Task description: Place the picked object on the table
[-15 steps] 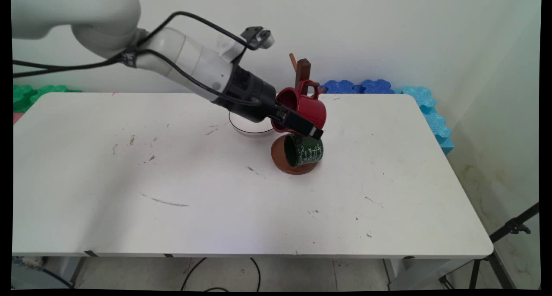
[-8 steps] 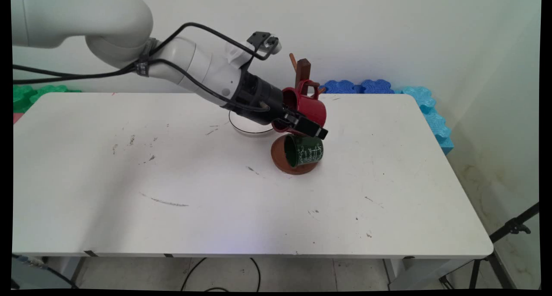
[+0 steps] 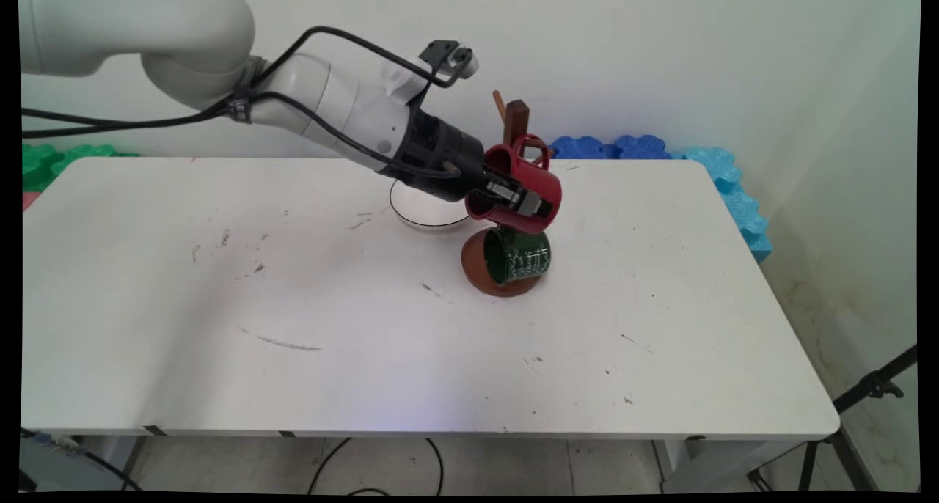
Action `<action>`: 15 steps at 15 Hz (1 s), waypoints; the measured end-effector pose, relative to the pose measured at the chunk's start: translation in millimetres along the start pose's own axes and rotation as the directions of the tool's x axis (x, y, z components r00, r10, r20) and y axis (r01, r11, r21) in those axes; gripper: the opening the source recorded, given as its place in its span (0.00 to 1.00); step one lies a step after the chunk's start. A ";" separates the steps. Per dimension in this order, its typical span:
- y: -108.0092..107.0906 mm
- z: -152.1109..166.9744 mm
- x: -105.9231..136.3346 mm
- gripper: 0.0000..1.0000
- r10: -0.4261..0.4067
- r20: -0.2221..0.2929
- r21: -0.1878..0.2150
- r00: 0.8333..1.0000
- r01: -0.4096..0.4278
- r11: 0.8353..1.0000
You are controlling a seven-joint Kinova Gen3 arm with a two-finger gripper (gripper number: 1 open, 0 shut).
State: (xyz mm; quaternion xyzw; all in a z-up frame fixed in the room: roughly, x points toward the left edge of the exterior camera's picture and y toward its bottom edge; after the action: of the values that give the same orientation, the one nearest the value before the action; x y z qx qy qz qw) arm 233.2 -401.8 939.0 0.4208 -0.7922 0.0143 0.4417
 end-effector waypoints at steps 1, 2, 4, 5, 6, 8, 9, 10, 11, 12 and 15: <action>2.7 -4.5 -0.5 0.00 0.001 -0.009 -0.002 1.000 -0.001 1.000; 5.1 -6.6 0.1 0.00 0.003 -0.013 -0.007 1.000 -0.003 1.000; 10.6 -13.9 0.8 0.00 0.007 -0.024 -0.019 1.000 -0.007 1.000; 12.6 -17.7 0.7 0.00 0.007 -0.029 -0.023 1.000 -0.008 1.000; 14.1 -19.8 0.9 0.00 0.008 -0.032 -0.027 0.999 -0.009 1.000; 19.4 -26.5 2.0 0.00 0.011 -0.039 -0.041 0.999 -0.013 0.999; 22.3 -30.8 2.3 0.00 0.013 -0.044 -0.049 0.999 -0.015 0.999; 24.8 -34.6 2.7 0.00 0.014 -0.047 -0.055 0.999 -0.017 0.998; 27.6 -38.9 3.3 0.00 0.016 -0.051 -0.064 0.999 -0.019 0.998; 30.6 -43.4 4.0 0.00 0.018 -0.053 -0.074 0.998 -0.022 0.997; 37.1 -59.8 3.8 0.00 0.034 -0.051 -0.100 0.998 -0.039 0.994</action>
State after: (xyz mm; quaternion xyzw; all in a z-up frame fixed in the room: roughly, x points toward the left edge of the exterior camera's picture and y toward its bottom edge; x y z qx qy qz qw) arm 248.1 -356.8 991.1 0.3830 -0.7884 -0.0072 0.4814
